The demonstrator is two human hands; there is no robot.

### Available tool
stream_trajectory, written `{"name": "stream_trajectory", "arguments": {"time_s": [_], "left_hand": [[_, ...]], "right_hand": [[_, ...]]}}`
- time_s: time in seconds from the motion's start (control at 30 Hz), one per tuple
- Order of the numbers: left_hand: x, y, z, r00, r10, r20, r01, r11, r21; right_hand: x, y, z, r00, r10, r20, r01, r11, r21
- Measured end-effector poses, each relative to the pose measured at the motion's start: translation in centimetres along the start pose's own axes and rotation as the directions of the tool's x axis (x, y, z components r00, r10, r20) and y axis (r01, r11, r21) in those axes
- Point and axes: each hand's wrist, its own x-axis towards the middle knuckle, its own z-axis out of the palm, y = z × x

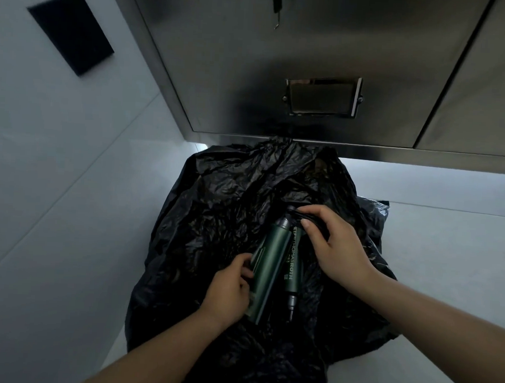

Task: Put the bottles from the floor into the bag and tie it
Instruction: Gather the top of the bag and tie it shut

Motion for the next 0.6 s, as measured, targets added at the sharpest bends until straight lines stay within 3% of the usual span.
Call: {"name": "stream_trajectory", "arguments": {"time_s": [0.17,0.33,0.5,0.6], "left_hand": [[0.3,4.0,-5.0,0.99,0.141,0.021,-0.141,0.99,0.008],[0.2,8.6,-9.4,0.973,0.22,-0.071,-0.23,0.953,-0.198],[-1.0,9.1,-12.3,0.956,0.207,-0.206,-0.276,0.871,-0.407],[-2.0,7.7,-13.6,0.956,0.218,-0.197,-0.283,0.863,-0.419]], "right_hand": [[0.8,-1.3,-0.5,0.999,-0.025,-0.033,0.025,1.0,0.005],[0.8,-2.7,-1.1,0.998,-0.064,0.012,0.064,0.998,-0.023],[0.1,-3.8,-0.6,0.991,-0.073,0.109,0.078,0.996,-0.041],[-0.3,-4.3,0.3,0.981,-0.102,0.164,0.112,0.992,-0.05]]}}
